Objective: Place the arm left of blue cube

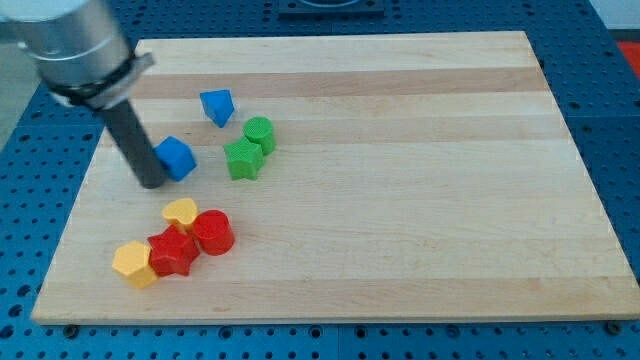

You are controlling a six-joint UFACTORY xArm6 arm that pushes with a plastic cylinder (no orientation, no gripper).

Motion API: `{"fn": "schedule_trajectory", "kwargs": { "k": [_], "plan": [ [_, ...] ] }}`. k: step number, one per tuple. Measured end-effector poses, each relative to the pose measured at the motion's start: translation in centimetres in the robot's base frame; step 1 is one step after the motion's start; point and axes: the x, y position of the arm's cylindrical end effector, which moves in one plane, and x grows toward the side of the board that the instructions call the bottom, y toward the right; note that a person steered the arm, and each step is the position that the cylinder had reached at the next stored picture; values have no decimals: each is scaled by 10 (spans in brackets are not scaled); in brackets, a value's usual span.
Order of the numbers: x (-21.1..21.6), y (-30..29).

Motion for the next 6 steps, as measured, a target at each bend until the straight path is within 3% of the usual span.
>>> {"fn": "schedule_trajectory", "kwargs": {
  "k": [2,3,4,6],
  "plan": [
    [0,90],
    [0,90],
    [10,70],
    [41,-29]
  ]
}}
